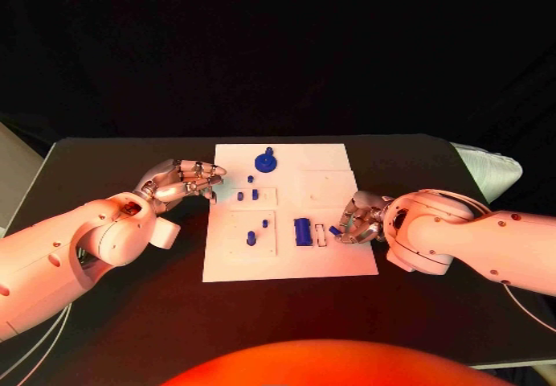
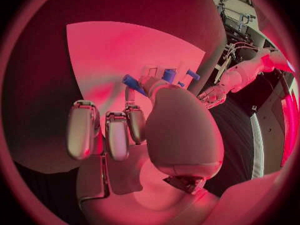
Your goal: Assemble the parts on the task board
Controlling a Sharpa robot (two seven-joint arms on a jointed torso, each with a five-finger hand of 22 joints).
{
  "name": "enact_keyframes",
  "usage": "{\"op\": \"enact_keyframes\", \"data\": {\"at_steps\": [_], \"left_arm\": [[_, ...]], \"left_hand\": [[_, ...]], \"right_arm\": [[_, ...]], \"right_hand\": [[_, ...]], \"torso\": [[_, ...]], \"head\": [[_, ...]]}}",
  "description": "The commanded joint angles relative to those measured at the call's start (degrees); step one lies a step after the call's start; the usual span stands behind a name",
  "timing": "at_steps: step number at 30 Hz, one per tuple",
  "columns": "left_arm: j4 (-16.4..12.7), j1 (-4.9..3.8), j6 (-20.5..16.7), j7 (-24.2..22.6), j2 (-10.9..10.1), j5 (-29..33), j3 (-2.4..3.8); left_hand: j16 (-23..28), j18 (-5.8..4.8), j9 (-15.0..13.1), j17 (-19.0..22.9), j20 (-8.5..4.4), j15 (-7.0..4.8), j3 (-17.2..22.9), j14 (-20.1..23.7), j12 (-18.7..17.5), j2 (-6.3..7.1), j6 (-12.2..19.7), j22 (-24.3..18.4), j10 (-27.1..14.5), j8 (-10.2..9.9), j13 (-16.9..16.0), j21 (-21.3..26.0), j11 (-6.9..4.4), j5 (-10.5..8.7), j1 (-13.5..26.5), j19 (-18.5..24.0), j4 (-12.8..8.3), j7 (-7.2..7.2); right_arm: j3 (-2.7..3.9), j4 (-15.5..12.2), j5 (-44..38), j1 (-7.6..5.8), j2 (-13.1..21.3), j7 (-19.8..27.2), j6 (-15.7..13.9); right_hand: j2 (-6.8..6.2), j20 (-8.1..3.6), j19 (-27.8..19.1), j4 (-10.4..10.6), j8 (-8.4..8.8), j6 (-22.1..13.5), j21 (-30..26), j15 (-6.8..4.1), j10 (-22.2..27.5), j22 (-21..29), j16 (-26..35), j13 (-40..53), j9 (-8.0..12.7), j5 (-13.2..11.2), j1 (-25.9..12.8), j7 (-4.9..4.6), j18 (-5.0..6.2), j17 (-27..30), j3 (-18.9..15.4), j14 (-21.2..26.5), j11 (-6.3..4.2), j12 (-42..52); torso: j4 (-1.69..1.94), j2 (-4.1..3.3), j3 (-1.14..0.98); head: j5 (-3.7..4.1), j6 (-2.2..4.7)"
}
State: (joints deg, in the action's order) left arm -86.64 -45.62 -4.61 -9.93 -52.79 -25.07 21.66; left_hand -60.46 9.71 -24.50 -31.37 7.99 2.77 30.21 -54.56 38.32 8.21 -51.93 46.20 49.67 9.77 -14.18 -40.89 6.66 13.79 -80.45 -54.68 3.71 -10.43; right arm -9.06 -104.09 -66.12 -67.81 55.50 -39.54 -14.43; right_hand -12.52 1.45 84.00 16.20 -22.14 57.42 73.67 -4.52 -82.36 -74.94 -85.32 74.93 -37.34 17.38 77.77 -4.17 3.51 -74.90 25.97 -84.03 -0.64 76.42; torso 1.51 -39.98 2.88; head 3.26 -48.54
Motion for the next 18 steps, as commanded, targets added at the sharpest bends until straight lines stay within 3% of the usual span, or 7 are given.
{"op": "enact_keyframes", "data": {"at_steps": [1,18], "left_arm": [[-0.2,0.02,0.2,-0.4,0.0,0.1,0.03],[-0.2,0.02,0.5,-0.2,0.0,0.1,0.03]], "left_hand": [[0.2,0.83,0.1,0.0,0.15,0.1,0.3,-0.2,0.1,0.07,0.2,0.0,-0.1,-0.4,0.1,0.2,0.06,0.18,-0.4,-0.4,0.0,-0.16],[0.2,0.83,0.1,0.0,0.15,0.1,0.3,-0.2,0.1,0.07,0.2,0.0,-0.1,-0.4,0.1,0.2,0.06,0.18,-0.4,-0.4,0.0,-0.16]], "right_arm": [[-0.09,0.6,1.9,0.32,-1.0,-0.1,-0.1],[-0.18,1.9,2.0,1.07,-3.6,0.5,-2.3]], "right_hand": [[0.06,0.03,4.1,-4.1,-0.43,0.1,0.0,0.03,-0.4,-11.7,-0.3,5.9,-0.2,0.1,-0.9,0.6,-1.01,-7.7,4.5,-4.4,-0.08,0.1],[-0.02,-0.04,4.1,-3.0,-0.78,0.1,0.0,-0.04,-0.5,-11.7,-0.3,6.0,-0.6,-0.6,-4.3,0.69,-1.02,-7.8,4.9,-4.4,-0.16,0.2]], "torso": [[0.01,0.0,-0.05],[-0.09,-0.01,-0.2]], "head": [[-0.08,-0.09],[-0.28,-0.25]]}}
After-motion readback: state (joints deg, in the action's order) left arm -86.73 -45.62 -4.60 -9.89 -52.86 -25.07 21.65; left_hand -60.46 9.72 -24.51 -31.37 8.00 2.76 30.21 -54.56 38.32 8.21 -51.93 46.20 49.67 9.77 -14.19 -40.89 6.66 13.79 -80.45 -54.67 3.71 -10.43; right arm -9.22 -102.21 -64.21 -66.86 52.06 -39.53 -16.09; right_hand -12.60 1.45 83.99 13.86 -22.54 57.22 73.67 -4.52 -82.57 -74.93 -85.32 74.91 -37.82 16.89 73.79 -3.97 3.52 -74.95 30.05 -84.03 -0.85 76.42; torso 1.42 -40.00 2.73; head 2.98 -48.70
